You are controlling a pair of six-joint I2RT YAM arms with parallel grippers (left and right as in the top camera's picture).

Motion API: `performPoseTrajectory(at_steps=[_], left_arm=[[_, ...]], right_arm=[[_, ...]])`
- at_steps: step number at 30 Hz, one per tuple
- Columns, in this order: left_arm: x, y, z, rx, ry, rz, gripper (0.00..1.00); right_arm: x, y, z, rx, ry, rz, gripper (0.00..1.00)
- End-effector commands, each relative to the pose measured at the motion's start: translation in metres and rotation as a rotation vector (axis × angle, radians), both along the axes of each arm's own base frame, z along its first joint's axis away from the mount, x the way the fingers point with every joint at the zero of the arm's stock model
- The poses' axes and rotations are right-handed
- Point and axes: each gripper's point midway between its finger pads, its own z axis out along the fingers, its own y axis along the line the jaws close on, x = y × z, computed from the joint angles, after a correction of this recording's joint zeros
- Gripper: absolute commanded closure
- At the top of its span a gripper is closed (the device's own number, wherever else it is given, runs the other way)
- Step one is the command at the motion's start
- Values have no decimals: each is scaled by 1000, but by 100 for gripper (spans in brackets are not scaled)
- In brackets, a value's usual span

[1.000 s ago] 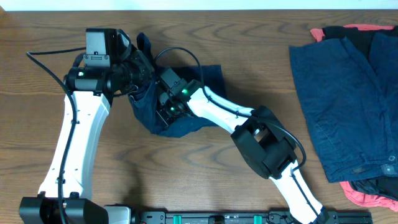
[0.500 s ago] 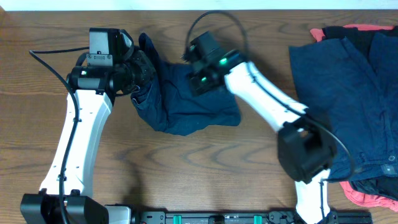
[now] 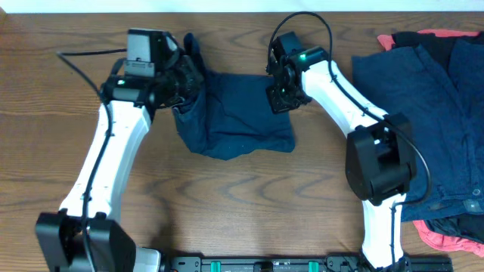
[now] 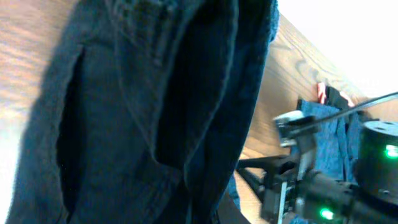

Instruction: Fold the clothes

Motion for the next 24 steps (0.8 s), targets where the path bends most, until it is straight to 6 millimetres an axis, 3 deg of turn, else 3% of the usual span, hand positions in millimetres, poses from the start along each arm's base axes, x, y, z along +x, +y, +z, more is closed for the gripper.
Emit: performPoseTrajectory(at_steps=[1,4,8,15,24], left_arm=[[9,-14,3,-21,-17,-2,94],[14,-23,9,-57,-36,14,94],[20,-33,16,-118,-42,55,94],[26,-65,26,-166,-95,26,94],[18,-100,0,-126,-51,-11,94]], right_arm=[[-9,1,-30,-19,66,35,99],[-15,-1,-56,-42,121,27,99],[-21,-3,-74,-59,163,24,99],[-23,-3,-77,-63,170,24,99],[-24,-3,-77,-65,179,9,99]])
